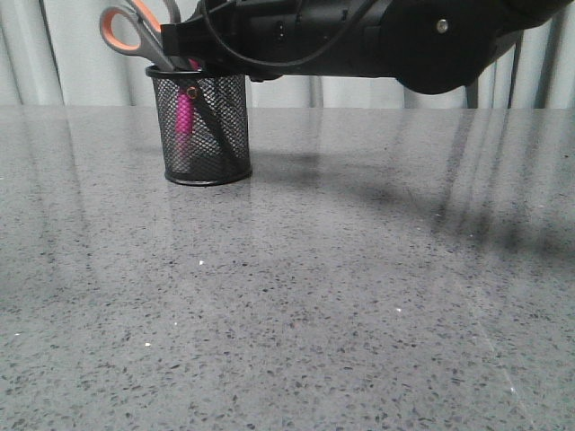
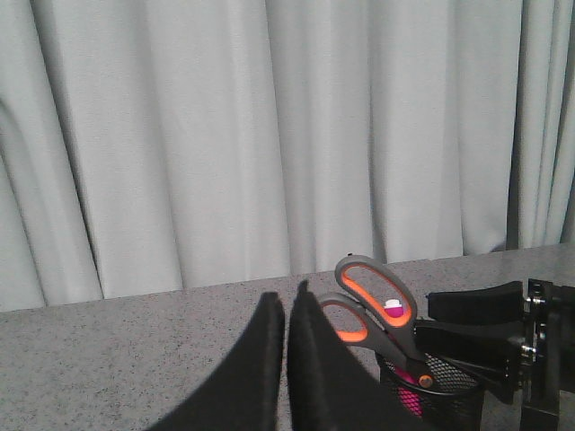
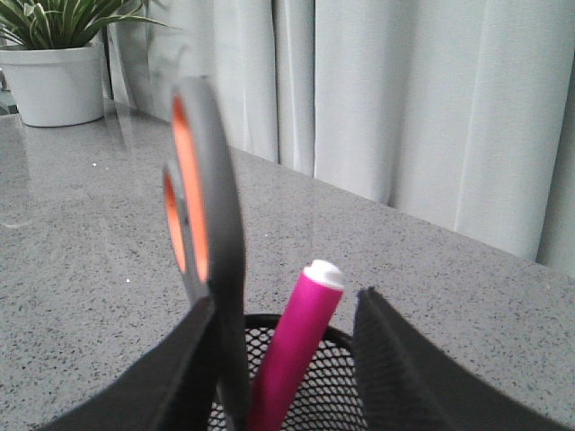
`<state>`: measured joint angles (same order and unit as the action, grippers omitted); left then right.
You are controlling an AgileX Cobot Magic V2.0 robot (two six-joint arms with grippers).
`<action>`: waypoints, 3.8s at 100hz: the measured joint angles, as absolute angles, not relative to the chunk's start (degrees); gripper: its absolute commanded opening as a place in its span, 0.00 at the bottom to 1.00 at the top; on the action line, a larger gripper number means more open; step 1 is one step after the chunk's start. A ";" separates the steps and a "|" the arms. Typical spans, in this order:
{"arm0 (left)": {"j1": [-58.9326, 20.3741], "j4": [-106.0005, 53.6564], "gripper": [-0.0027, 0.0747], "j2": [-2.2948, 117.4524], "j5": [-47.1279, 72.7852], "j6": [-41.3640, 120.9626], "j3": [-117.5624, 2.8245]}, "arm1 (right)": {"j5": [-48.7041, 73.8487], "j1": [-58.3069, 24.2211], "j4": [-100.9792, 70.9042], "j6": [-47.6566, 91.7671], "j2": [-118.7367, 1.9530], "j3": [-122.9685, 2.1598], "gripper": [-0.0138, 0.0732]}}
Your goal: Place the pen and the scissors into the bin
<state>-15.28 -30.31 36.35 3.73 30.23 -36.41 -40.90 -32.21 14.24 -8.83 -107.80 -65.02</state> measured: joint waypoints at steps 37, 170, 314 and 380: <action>-15.28 -30.31 0.01 36.35 3.71 30.23 -36.41 | -44.70 -32.21 14.37 -8.83 -107.41 -65.02 0.51; -15.28 -29.63 0.01 17.72 -2.68 30.23 -16.11 | -14.75 -3.18 10.80 -8.51 -8.62 -7.22 0.08; -15.06 -26.93 0.01 14.61 -2.68 28.61 -14.38 | -1.36 -3.10 10.42 -8.39 0.63 -4.90 0.08; -6.40 -0.88 0.01 -0.19 7.80 1.67 0.04 | -1.28 -3.10 10.42 -8.39 0.63 -4.90 0.08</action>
